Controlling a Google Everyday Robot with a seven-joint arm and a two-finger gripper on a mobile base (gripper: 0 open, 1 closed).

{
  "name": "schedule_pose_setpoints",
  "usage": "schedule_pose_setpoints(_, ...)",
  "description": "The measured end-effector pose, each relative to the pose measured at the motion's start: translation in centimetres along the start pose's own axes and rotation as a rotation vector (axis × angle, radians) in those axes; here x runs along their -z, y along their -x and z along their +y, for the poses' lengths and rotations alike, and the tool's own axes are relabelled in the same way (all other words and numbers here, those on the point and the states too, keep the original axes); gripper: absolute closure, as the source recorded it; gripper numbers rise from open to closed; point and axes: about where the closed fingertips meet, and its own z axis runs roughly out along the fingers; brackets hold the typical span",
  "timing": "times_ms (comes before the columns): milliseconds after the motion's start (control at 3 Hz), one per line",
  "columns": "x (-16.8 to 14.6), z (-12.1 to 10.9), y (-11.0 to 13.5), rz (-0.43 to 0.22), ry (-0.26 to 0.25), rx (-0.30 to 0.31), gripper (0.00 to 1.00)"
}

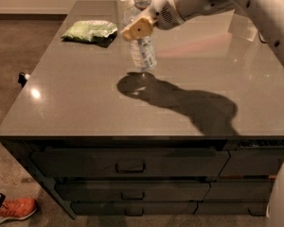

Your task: Knock blue plastic bottle over

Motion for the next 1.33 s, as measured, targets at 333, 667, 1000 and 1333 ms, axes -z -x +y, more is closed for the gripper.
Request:
schedule_pose_setpoints(333, 2.8, 0.1, -1.6, 0.112, -0.016, 0.07, 1.0)
schedule_pose_setpoints(667, 3.7, 0.4, -2.4, 0.177, -0.012, 0.116, 1.0)
schedule_pose_setpoints(1000, 3.5, 0.5, -3.4, 0.236, 0.021, 0.154, 1.0)
schedule_pose_setpoints(1333, 2.6, 0.5, -4.4, 0.292, 0.055, 0.182, 1.0)
